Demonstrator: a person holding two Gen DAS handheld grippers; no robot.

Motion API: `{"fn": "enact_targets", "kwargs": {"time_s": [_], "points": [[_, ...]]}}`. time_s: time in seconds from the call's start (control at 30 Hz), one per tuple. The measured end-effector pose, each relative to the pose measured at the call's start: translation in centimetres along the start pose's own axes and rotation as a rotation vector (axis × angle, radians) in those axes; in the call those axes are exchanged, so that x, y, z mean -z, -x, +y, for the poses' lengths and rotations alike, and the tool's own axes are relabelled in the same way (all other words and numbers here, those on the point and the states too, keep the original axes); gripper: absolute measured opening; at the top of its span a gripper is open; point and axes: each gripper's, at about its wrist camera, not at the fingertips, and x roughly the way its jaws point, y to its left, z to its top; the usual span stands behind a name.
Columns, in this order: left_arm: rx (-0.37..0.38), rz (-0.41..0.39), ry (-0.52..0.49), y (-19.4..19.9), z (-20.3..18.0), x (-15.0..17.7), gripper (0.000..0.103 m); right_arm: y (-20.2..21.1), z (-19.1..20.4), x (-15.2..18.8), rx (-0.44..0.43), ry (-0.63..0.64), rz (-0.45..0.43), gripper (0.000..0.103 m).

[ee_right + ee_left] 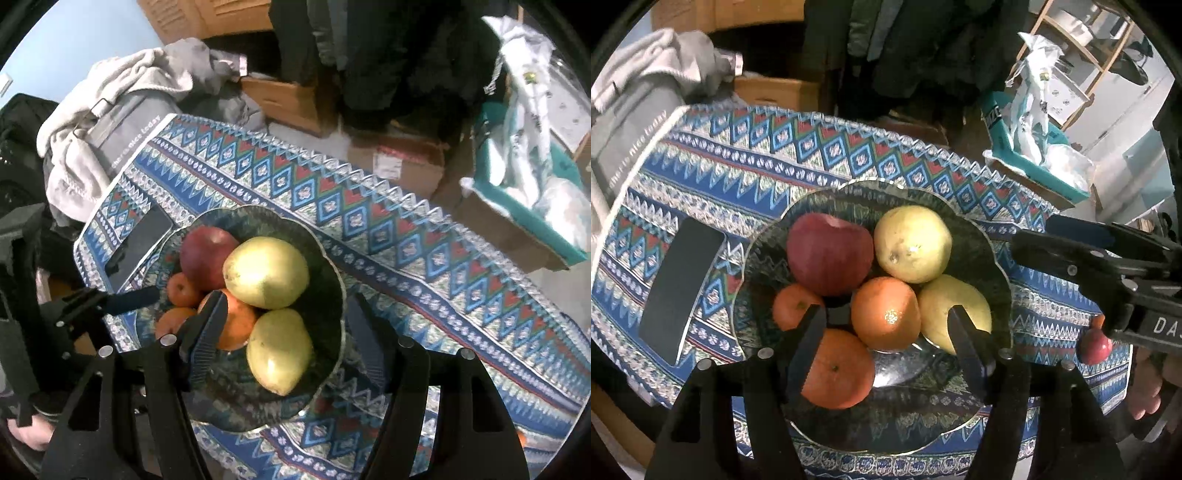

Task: Organize fruits
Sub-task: 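Move both open tools from the bowl toward the remaining red apple and tangerine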

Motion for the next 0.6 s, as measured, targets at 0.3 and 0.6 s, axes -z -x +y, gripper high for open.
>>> {"fn": "enact_targets", "kwargs": {"time_s": [0.3,0.6], "points": [[-0.016,-0.057,-0.077,2.8,-2.3,0.1,0.073,4.0,-0.4,1.6,0.041,0.020,-0.065,0.070],[-0.002,-0.081,-0.129,4.6,-4.9,0.5,0.075,7.3,-2.2,4.6,0.073,0.031,-0.100,0.071]]}}
